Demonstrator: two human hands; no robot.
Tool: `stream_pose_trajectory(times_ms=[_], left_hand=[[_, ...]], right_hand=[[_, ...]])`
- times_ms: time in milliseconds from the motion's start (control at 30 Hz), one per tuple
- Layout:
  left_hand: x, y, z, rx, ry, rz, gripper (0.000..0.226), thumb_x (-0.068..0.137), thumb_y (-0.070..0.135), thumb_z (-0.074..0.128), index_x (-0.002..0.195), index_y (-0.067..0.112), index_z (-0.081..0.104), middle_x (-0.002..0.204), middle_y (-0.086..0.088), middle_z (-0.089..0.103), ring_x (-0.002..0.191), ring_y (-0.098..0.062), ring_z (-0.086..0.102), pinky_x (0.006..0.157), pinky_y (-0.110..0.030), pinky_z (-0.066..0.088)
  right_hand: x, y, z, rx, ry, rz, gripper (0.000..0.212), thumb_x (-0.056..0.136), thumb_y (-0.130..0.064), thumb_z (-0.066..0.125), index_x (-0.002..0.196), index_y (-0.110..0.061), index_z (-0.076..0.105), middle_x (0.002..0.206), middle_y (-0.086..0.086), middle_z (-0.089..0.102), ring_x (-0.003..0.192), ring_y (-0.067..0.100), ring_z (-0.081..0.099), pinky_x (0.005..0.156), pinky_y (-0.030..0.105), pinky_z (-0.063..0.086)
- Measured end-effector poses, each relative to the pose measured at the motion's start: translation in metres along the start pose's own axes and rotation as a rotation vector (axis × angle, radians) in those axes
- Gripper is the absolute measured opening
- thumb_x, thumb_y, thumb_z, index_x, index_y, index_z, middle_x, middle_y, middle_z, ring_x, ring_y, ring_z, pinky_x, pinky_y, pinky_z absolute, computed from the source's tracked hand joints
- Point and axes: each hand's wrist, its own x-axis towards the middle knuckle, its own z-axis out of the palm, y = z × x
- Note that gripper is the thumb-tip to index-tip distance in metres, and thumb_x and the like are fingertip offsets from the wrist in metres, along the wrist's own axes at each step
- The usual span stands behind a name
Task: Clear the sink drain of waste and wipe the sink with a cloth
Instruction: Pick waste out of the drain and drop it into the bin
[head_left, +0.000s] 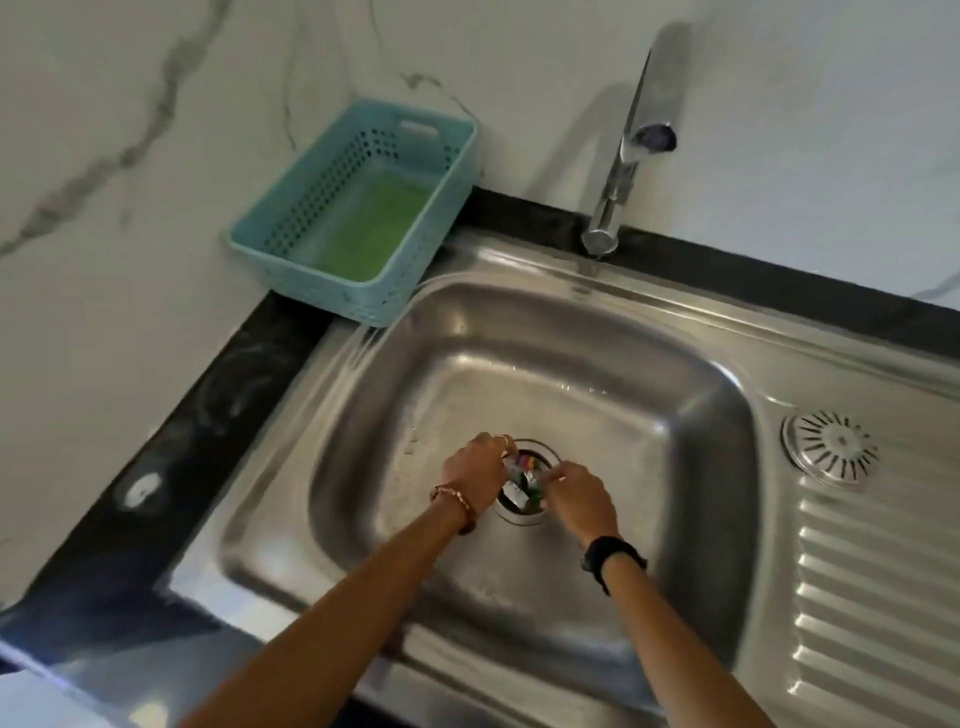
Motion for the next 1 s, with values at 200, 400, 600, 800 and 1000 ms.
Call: stream_pose_trajectory(times_ms=[200, 400, 600, 800, 1000], left_hand=[[0.04, -0.013, 0.03, 0.285, -0.013, 0.081, 0.031, 0.091, 0.016, 0.047, 0.122, 0.022, 0.052, 0.121, -0.007, 0.048, 0.099, -0.028, 0.059, 0.073, -0.034, 0.047], [0.048, -0.025, 0.034, 0.375, -0.034, 0.089, 0.02, 0.093, 0.025, 0.046, 0.108, 0.018, 0.057, 0.114, -0.006, 0.055, 0.098, -0.028, 0.06, 0.073, -0.034, 0.047], [0.036, -0.019, 0.029, 0.33, 0.057, 0.026, 0.02, 0.094, 0.021, 0.043, 0.099, 0.01, 0.059, 0.107, -0.008, 0.059, 0.093, -0.029, 0.063, 0.073, -0.037, 0.048], [0.009, -0.006, 0.003, 0.209, 0.176, -0.084, 0.024, 0.091, 0.019, 0.039, 0.09, 0.009, 0.061, 0.097, -0.01, 0.065, 0.087, -0.028, 0.064, 0.07, -0.035, 0.046], [-0.046, 0.001, -0.034, -0.099, 0.245, -0.128, 0.017, 0.086, 0.018, 0.051, 0.088, 0.013, 0.066, 0.095, -0.002, 0.07, 0.076, -0.015, 0.058, 0.064, -0.026, 0.047]], right_hand=[[0.037, 0.019, 0.038, -0.335, -0.055, -0.001, 0.031, 0.091, -0.035, 0.048, 0.108, -0.012, 0.062, 0.111, 0.01, 0.067, 0.102, 0.029, 0.062, 0.081, 0.032, 0.048], [0.044, 0.028, 0.053, -0.381, 0.009, -0.041, 0.025, 0.093, -0.028, 0.048, 0.109, -0.01, 0.057, 0.105, 0.009, 0.068, 0.095, 0.026, 0.064, 0.071, 0.028, 0.046], [0.041, 0.027, 0.048, -0.385, 0.004, -0.067, 0.025, 0.093, -0.025, 0.047, 0.098, -0.008, 0.065, 0.101, 0.01, 0.07, 0.092, 0.026, 0.064, 0.065, 0.026, 0.041], [0.016, 0.021, 0.018, -0.144, 0.06, -0.083, 0.025, 0.087, -0.029, 0.054, 0.081, -0.008, 0.068, 0.081, 0.01, 0.071, 0.068, 0.024, 0.061, 0.049, 0.023, 0.037], [-0.035, 0.002, -0.008, 0.237, 0.043, -0.113, 0.021, 0.085, -0.023, 0.061, 0.065, -0.015, 0.062, 0.055, -0.006, 0.059, 0.053, 0.008, 0.053, 0.047, 0.021, 0.034]])
